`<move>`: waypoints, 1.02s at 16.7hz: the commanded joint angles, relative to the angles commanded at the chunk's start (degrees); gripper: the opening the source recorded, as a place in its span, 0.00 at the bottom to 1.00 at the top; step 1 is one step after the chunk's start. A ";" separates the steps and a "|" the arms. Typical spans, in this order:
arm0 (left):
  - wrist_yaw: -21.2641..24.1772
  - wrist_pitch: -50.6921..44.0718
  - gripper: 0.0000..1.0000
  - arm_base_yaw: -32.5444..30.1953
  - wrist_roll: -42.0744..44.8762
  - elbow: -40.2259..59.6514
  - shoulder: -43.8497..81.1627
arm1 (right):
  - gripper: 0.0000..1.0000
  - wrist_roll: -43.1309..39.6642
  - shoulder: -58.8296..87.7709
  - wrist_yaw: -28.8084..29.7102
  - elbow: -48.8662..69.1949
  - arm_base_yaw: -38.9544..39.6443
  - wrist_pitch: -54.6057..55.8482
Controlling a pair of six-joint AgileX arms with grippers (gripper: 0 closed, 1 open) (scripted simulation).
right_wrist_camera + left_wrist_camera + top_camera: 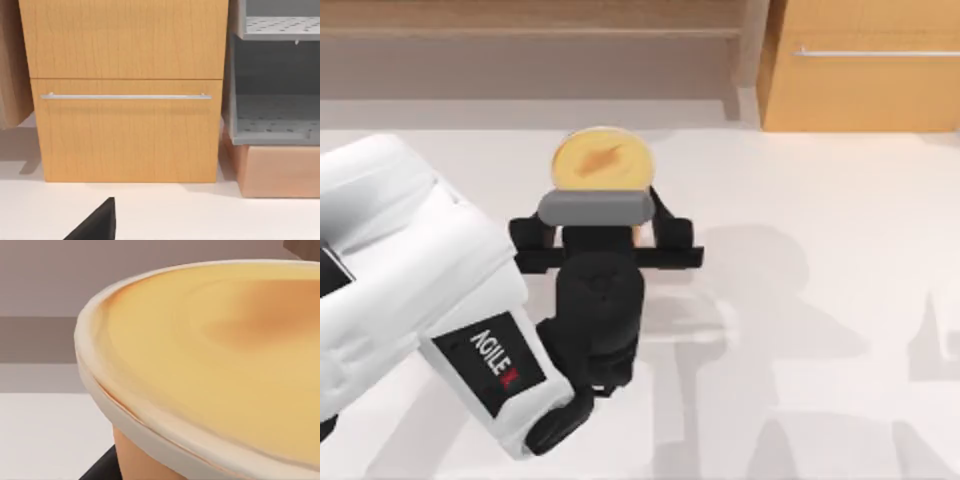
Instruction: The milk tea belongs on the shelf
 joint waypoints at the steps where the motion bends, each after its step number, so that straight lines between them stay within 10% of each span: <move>1: 0.00 0.00 0.25 0.00 0.00 0.00 0.00 | 1.00 0.00 0.00 0.00 0.00 0.00 0.00; 5: 0.00 0.00 0.00 0.00 0.00 0.00 0.00 | 1.00 0.00 0.00 0.00 0.00 0.00 0.00; 17: -0.02 -1.13 0.00 -0.10 0.09 -0.10 -1.27 | 1.00 0.00 0.00 0.00 0.00 0.00 0.00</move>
